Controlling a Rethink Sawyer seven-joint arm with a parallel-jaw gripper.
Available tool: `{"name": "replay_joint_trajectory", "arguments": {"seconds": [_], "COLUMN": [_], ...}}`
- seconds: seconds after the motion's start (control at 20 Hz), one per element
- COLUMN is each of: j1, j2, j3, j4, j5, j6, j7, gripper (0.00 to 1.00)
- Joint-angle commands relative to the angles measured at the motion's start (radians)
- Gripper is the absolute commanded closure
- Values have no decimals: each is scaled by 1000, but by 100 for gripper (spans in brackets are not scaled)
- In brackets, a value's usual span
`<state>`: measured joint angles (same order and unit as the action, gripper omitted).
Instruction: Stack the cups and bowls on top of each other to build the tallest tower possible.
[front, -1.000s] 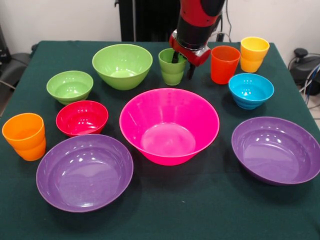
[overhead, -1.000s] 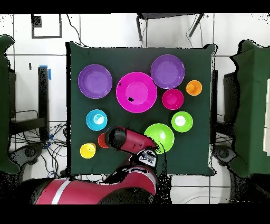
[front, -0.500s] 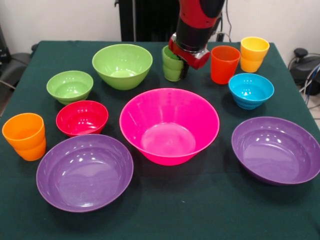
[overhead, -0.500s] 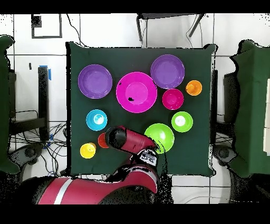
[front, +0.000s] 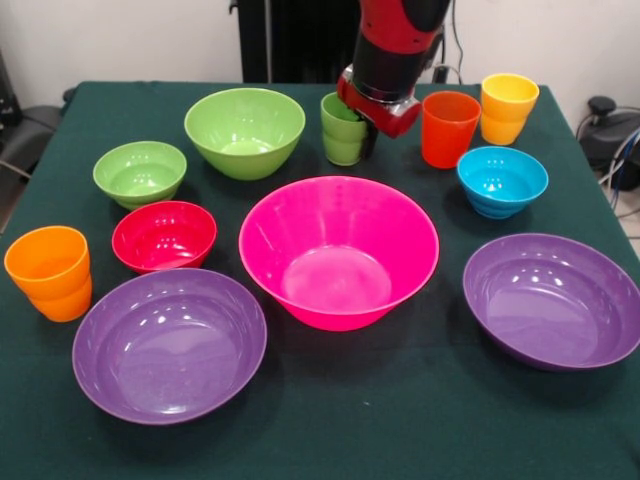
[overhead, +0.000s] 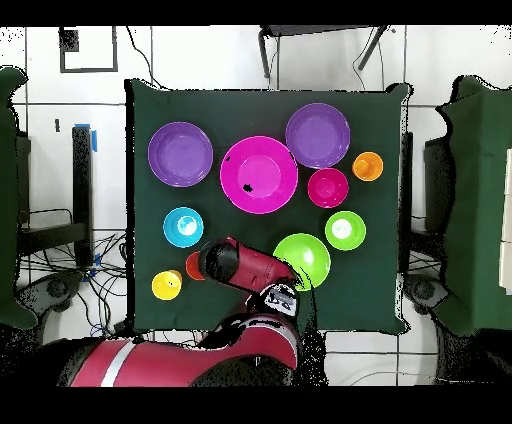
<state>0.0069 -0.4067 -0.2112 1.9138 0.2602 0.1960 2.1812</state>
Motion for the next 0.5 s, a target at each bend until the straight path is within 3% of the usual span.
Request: {"name": "replay_joint_trajectory", "arguments": {"seconds": [0.05,0.2,0.4,0.5], "j1": [22,64,65,97], "j2": [-46,-73,-58,-73], "j3": [57,3,3,-35], "j4": [-3,-15,-37,-64], "j5": [12,6,-53,-72], "j6": [3,46,-41,68], "j7": [149,146,85,45], "gripper": [100,100,100,100]}}
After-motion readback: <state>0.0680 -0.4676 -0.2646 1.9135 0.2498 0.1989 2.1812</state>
